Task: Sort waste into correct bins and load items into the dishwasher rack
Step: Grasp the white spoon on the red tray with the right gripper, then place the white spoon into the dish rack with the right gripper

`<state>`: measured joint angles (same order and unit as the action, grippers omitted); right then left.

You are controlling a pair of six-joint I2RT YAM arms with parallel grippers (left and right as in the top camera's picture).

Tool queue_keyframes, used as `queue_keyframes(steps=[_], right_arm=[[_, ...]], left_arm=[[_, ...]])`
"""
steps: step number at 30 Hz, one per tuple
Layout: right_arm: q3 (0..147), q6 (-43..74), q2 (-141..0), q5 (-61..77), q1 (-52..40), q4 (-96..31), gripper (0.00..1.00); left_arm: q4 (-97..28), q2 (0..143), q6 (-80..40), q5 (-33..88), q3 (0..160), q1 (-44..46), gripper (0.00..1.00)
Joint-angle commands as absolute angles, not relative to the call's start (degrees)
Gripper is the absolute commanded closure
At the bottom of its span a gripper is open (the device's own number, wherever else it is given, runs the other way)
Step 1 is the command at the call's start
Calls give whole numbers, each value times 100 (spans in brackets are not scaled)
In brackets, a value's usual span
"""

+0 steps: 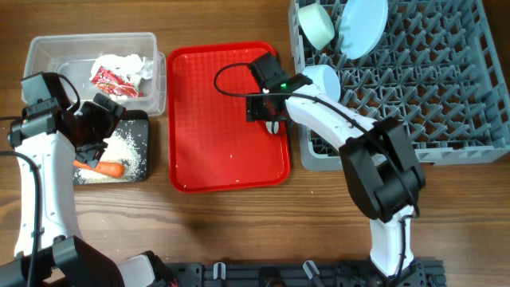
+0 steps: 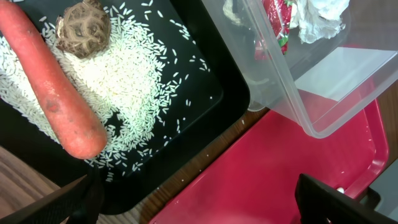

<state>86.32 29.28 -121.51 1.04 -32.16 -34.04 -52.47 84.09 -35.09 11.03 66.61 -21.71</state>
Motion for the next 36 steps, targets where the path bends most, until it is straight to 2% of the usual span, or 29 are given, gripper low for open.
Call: queue_keyframes(steps=[1, 3, 5, 7, 8, 9, 10, 13, 15, 18, 22, 26, 30, 36], right_arm=[[8617, 3218, -12243, -281, -3199, -3304, 30], [8617, 3328, -12337, -272, -3199, -3256, 34], [8617, 3363, -12411, -174, -3199, -3218, 44], [8617, 3365, -12420, -117, -3199, -3218, 65], [8617, 3367, -12420, -73, -3199, -3221, 84], [8617, 3374, -12420, -8, -3199, -3205, 94], [8617, 3476, -12420, 8, -3199, -3194, 96], [8656, 3404, -12396, 255, -3197, -3168, 96], [8788, 2714, -12239, 871, -3197, -3153, 96], [8820, 2467, -11515, 1109, -3181, -3273, 96], [8820, 1938, -10110, 950, -2939, -3732, 96], [8816, 1264, -8678, -119, -2001, -4829, 96], [8766, 213, -8471, -554, -1192, -5297, 96], [7653, -1, -8667, -794, -858, -4331, 96]], left_arm=[[-5234, 8374, -3520, 1153, 6665, -2198, 0], [-5234, 8374, -3520, 1153, 6665, -2198, 0], [-5234, 8374, -3520, 1153, 6665, -2198, 0], [-5234, 8374, -3520, 1153, 6665, -2198, 0], [-5234, 8374, -3520, 1153, 6665, -2198, 0], [-5234, 8374, -3520, 1153, 6665, -2198, 0], [-5234, 8374, -3520, 1151, 6665, -2198, 0], [-5234, 8374, -3520, 1153, 6665, -2198, 0], [-5234, 8374, -3520, 1153, 6665, -2198, 0], [-5234, 8374, -3520, 1153, 6665, -2198, 0], [-5234, 8374, -3520, 1153, 6665, -2198, 0], [-5234, 8374, -3520, 1153, 6665, -2198, 0], [-5234, 8374, -3520, 1151, 6665, -2198, 0], [-5234, 8374, -3520, 1151, 6665, -2198, 0]])
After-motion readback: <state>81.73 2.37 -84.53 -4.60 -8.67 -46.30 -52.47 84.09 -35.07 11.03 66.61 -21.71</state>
